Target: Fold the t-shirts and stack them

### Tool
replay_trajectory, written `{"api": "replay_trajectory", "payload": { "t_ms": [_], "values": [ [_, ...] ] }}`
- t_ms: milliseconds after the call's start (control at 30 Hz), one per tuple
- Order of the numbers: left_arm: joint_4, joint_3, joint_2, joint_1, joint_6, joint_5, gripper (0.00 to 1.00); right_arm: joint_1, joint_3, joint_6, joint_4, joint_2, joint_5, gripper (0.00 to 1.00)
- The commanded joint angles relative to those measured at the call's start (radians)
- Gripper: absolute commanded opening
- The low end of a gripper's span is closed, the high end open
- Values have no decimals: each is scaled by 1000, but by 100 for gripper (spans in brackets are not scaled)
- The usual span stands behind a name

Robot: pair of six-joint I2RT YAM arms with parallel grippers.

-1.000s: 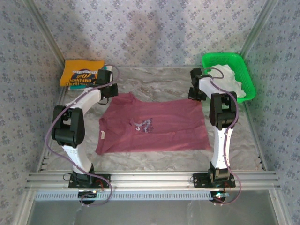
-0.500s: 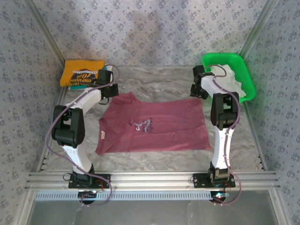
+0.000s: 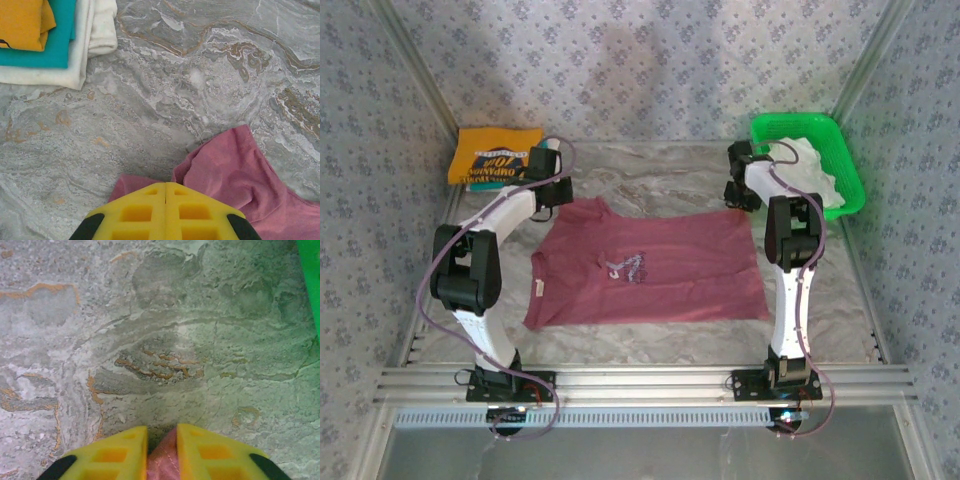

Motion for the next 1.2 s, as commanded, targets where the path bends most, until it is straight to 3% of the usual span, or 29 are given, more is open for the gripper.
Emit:
{"api": "replay_trajectory", "payload": {
  "t_ms": [0, 200, 533, 800, 1067, 1167],
  "values": [
    [-8, 47, -5, -2, 10, -15, 0, 5, -2, 10, -36, 1, 17, 15],
    [-1, 57, 4, 6, 9, -18, 0, -5, -14, 5, -23, -38, 7, 0],
    [42, 194, 99, 20, 86, -7, 0, -32, -42, 52, 94, -104, -92, 0],
    [-28, 482, 279, 46, 118, 37, 0, -60, -19, 137, 174, -107, -147, 0],
    [-282, 998, 526, 49, 162, 78, 0, -72, 57, 177, 203, -77, -148, 0],
    [-350, 1093, 561, 41, 172, 83, 0, -72, 67, 174, 206, -66, -154, 0]
  ]
}}
